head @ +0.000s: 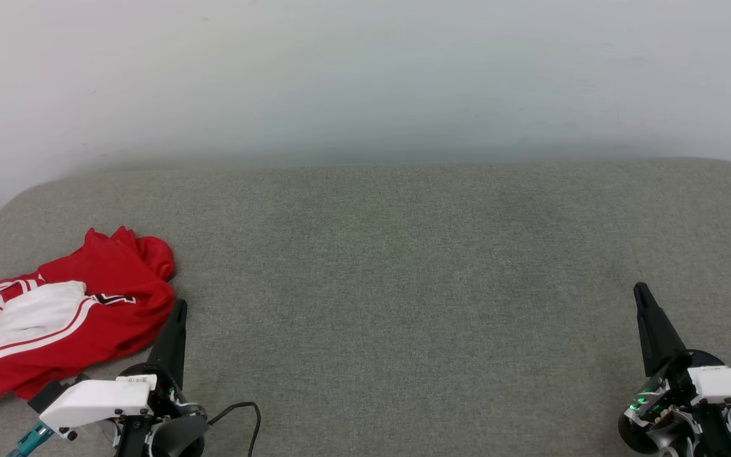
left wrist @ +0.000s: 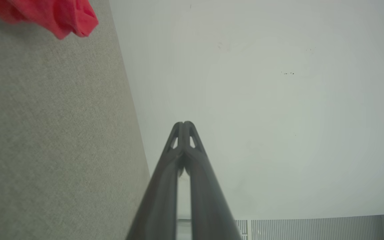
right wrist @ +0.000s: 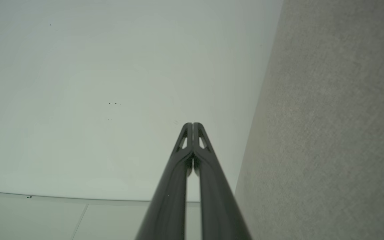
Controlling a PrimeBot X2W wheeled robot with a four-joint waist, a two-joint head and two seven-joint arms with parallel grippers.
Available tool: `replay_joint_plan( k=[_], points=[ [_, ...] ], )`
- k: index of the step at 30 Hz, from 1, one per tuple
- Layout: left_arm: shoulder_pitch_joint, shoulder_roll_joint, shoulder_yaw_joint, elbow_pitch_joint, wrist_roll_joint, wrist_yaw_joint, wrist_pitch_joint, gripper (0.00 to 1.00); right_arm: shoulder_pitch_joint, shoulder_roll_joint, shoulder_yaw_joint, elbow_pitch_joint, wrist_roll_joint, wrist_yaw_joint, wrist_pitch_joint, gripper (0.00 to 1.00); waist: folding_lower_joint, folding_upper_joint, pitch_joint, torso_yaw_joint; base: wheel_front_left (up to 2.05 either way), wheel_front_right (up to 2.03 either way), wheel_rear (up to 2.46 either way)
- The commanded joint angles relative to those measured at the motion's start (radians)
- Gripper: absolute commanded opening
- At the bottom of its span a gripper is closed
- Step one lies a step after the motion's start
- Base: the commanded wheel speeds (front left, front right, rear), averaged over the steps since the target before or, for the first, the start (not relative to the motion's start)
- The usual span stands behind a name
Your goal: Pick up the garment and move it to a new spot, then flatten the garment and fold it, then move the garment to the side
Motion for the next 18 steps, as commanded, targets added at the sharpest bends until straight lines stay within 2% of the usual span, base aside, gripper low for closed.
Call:
replay_joint_plan(
  k=[1, 18],
  points=[
    [-0.007, -0.003, 0.002, 0.0, 0.001, -0.003, 0.002, 0.0, -0.012, 0.004, -0.001, 0.001, -0.006, 0.0, 0.002, 0.0, 0.0, -0.0001, 0.0, 0.0, 0.0, 0.0, 0.0],
    [-0.007, -0.003, 0.002, 0.0, 0.001, -0.003, 0.002, 0.0, -0.012, 0.004, 0.0, 0.001, -0.005, 0.0, 0.002, 0.0, 0.0, -0.0001, 0.0, 0.0, 0.0, 0.0, 0.0]
  ],
)
